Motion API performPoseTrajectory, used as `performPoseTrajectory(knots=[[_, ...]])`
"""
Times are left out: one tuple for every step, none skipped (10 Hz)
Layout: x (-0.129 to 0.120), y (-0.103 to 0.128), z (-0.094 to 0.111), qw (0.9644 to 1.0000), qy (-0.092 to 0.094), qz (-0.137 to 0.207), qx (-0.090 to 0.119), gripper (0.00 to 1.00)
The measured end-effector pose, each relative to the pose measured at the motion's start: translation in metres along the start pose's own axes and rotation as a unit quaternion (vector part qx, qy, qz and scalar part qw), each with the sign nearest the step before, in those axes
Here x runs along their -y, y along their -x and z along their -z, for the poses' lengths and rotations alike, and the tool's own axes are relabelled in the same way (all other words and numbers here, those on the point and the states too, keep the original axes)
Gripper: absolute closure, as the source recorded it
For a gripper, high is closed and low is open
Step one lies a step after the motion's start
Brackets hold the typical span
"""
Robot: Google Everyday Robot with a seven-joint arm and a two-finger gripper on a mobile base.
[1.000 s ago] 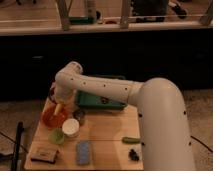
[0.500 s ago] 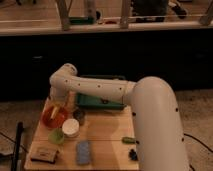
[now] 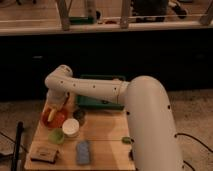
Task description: Place banana in red bowl
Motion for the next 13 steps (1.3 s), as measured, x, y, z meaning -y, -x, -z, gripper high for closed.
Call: performPoseTrajectory(knots=[[0.0007, 0.0017, -0.0013, 1.0000, 0.001, -0.001, 0.002, 1.00], [0.0016, 0.0038, -0.0032, 1.0000, 0.005, -0.002, 0.005, 1.00], [0.0019, 0.0047, -0.0039, 0.9999, 0.007, -0.004, 0.006, 0.99], [0.0017, 0.0055, -0.0049, 0.9999, 0.010, -0.007, 0.008, 0.92], [0.0017, 0.0059, -0.0054, 0.9998, 0.013, -0.010, 0.009, 0.80], [0.0008, 0.0062, -0.0060, 0.9997, 0.015, -0.014, 0.012, 0.72], [0.0002, 0.0065, -0.0073, 0.9995, 0.018, -0.017, 0.019, 0.64], [0.0004, 0.0076, -0.0096, 0.9993, 0.020, -0.018, 0.027, 0.52], [-0.0001, 0.0077, -0.0103, 0.9991, 0.023, -0.019, 0.030, 0.40], [-0.0008, 0.0072, -0.0102, 0.9990, 0.024, -0.020, 0.031, 0.32], [-0.0018, 0.0066, -0.0099, 0.9989, 0.025, -0.021, 0.032, 0.27], [-0.0041, 0.0055, -0.0094, 0.9987, 0.028, -0.024, 0.034, 0.20], [-0.0038, 0.0053, -0.0089, 0.9986, 0.029, -0.025, 0.036, 0.20]])
